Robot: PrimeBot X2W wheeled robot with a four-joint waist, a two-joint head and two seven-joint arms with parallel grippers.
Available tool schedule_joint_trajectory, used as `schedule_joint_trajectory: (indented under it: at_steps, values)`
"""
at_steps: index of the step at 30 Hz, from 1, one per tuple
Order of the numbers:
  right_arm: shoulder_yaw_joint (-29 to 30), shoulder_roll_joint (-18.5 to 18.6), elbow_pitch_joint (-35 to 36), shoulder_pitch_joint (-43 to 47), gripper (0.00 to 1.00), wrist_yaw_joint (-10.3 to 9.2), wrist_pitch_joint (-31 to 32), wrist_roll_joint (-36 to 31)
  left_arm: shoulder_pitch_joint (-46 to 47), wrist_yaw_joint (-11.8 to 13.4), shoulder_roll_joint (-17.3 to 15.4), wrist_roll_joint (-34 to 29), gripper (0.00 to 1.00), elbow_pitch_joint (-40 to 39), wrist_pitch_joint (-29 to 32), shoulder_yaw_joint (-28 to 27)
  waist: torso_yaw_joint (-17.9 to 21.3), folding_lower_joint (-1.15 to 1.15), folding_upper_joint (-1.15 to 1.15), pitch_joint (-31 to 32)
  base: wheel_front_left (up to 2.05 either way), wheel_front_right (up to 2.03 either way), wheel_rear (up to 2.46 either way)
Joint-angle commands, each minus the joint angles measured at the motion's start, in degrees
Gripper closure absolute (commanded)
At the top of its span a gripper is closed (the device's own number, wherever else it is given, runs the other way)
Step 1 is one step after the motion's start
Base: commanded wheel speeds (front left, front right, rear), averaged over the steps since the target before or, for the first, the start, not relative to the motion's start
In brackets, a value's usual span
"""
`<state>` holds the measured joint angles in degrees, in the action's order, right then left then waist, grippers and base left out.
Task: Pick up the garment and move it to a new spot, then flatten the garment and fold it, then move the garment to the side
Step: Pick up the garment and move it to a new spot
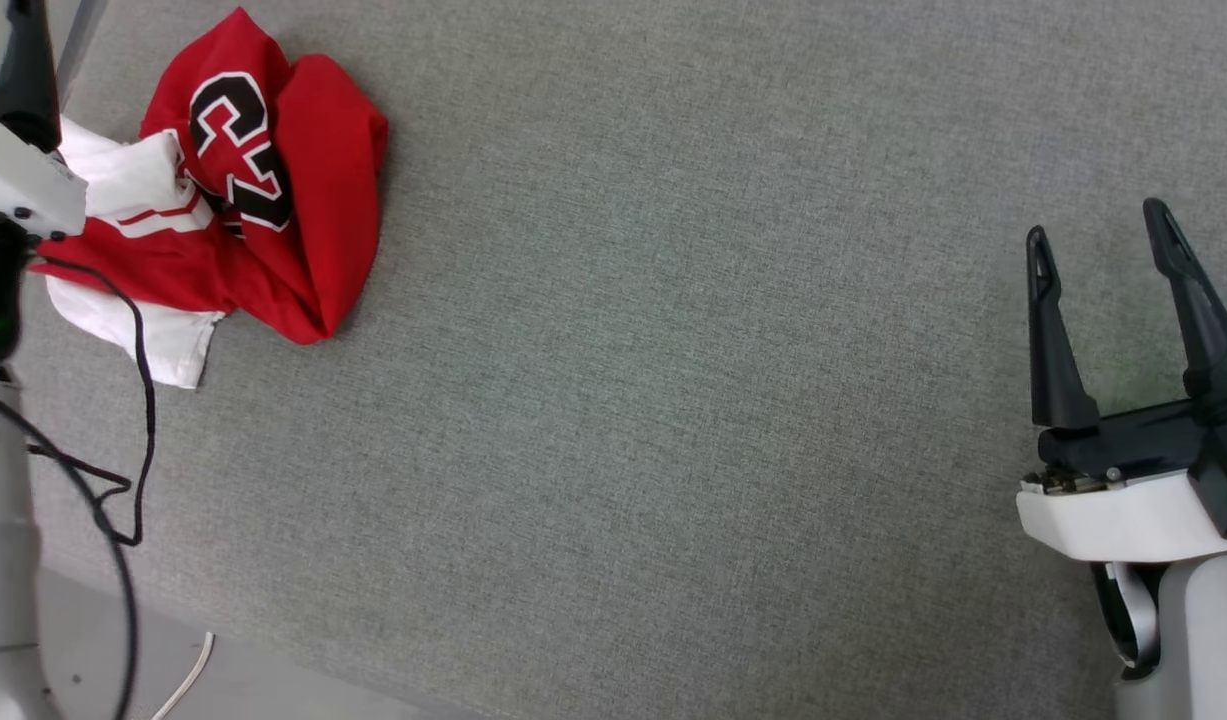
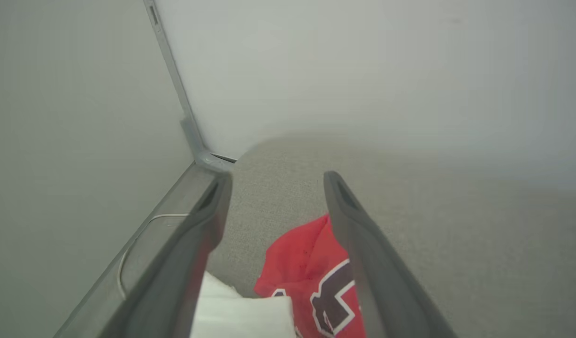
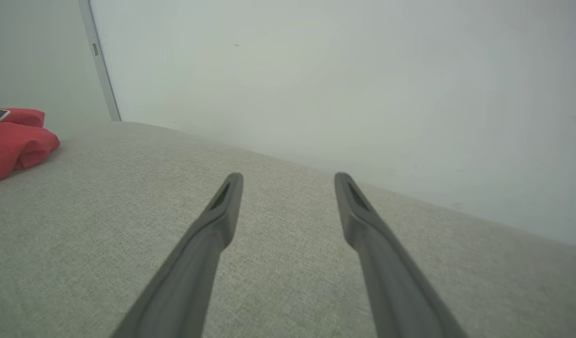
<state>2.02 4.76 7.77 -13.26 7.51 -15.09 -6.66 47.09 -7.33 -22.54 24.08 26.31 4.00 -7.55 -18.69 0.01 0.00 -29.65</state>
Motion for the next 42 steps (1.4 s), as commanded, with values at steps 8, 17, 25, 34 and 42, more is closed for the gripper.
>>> schedule_joint_trajectory:
  at_steps: [8,17,25,34,42]
  values:
    - [0.26,1.05,1.14,-2.20,0.00,-0.05,-0.12,-0.49,1.15,-0.09,-8.45,17.36,0.00,3.13,23.78,9.26,0.25,-0.01,0.00,-2.43,0.00,0.00,0.00]
    - [0.04,1.67,1.37,-3.27,0.00,-0.04,-0.12,-0.47,-0.41,-0.07,-10.52,26.20,0.00,7.70,36.05,16.72,1.49,-0.01,0.00,-4.17,0.00,0.00,0.00]
    - [-0.09,1.98,1.66,-3.67,0.00,-0.04,-0.12,-0.56,-0.42,-0.08,-9.19,28.31,0.00,11.85,39.62,23.76,2.43,-0.01,0.00,-5.30,0.00,0.00,0.00]
    - [-0.30,0.41,0.29,-3.21,0.00,-0.05,-0.12,0.49,3.85,-0.13,-13.69,30.60,1.00,12.99,34.98,28.72,4.26,-0.01,0.00,-1.72,0.00,0.00,0.00]
    - [0.05,-1.13,-0.67,-1.31,0.00,-0.04,-0.12,1.65,7.76,-0.07,-19.85,29.36,1.00,5.98,31.30,33.05,4.98,-0.01,0.00,3.66,0.00,0.00,0.00]
